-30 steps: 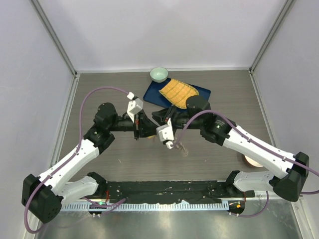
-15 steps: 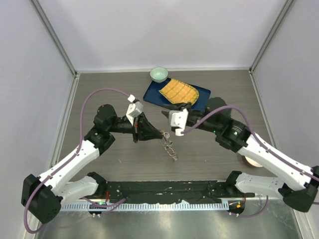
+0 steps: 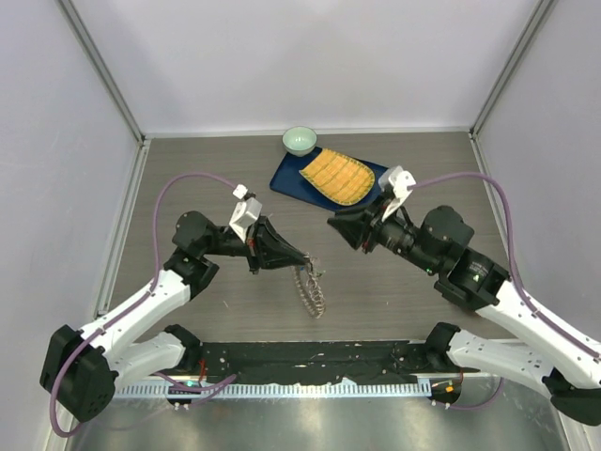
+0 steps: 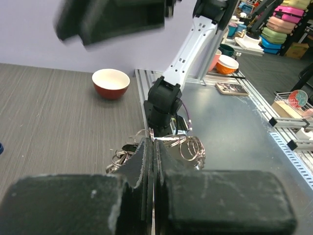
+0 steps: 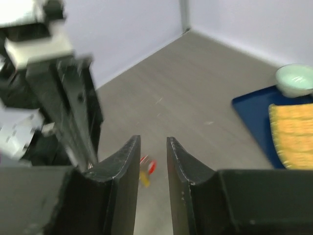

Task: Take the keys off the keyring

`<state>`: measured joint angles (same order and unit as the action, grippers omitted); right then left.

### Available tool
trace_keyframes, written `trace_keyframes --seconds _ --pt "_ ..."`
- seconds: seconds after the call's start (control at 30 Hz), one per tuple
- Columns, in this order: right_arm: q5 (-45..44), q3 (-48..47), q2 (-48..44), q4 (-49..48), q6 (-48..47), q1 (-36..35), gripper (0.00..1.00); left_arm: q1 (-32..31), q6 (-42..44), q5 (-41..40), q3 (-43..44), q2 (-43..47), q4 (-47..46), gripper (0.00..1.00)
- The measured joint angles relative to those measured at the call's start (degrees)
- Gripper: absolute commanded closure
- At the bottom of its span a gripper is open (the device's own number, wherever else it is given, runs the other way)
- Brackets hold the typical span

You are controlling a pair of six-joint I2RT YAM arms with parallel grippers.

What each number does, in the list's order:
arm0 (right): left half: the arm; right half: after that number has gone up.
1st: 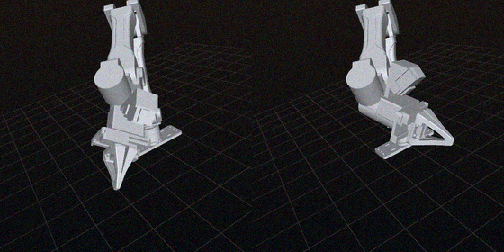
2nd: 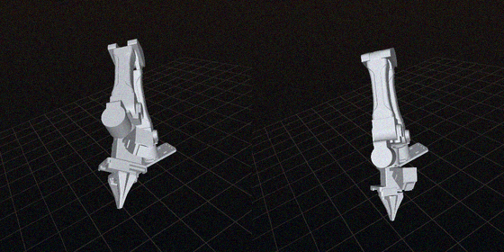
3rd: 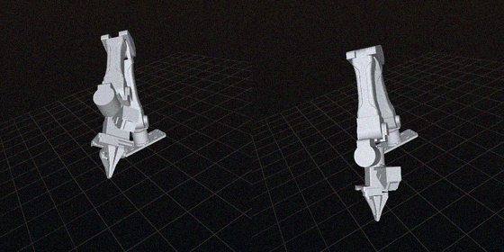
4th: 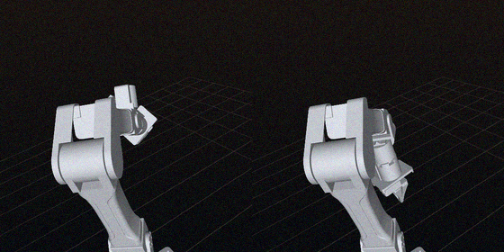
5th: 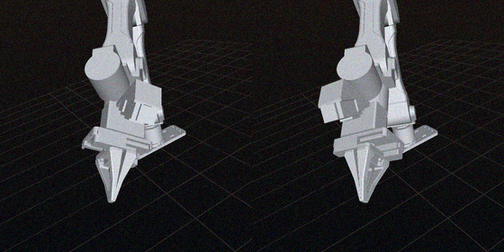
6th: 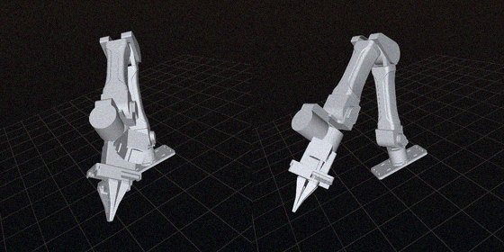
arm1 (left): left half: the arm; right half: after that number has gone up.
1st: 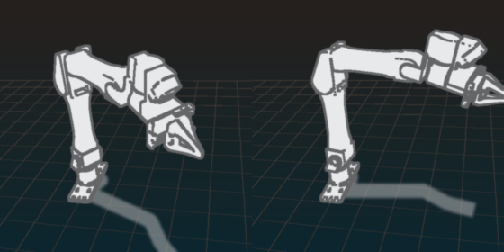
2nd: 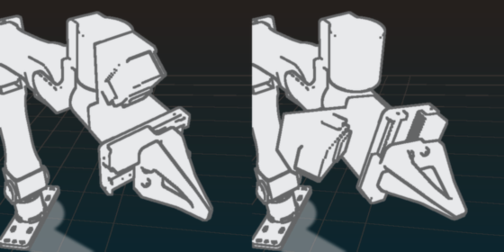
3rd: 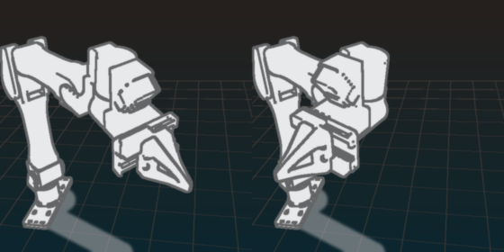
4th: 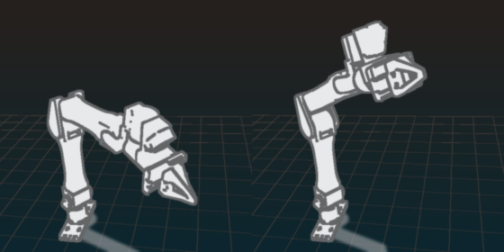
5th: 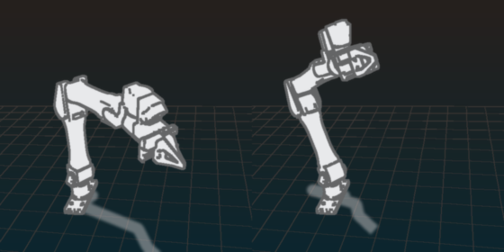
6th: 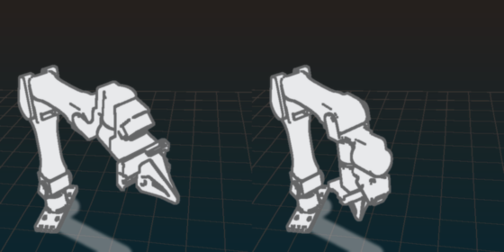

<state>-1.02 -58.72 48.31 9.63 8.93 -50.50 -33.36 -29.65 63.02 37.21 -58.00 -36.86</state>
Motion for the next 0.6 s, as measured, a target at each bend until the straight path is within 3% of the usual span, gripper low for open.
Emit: trace_keyframes --seconds 0.13,0.33,0.6 --pt "8.0 10.4 -7.1 -2.7 -0.1 0.0 0.64 0.0 -2.5 1.7 -0.9 -0.3 -5.7 1.0" --pt "13.6 28.0 -17.2 -13.5 -11.3 0.0 0.64 0.0 -9.1 7.0 -0.2 -3.3 -16.1 1.0" --pt "23.7 31.9 -15.7 -21.0 -22.7 0.0 0.63 -0.3 -12.4 12.0 2.0 -4.5 -18.8 1.0"
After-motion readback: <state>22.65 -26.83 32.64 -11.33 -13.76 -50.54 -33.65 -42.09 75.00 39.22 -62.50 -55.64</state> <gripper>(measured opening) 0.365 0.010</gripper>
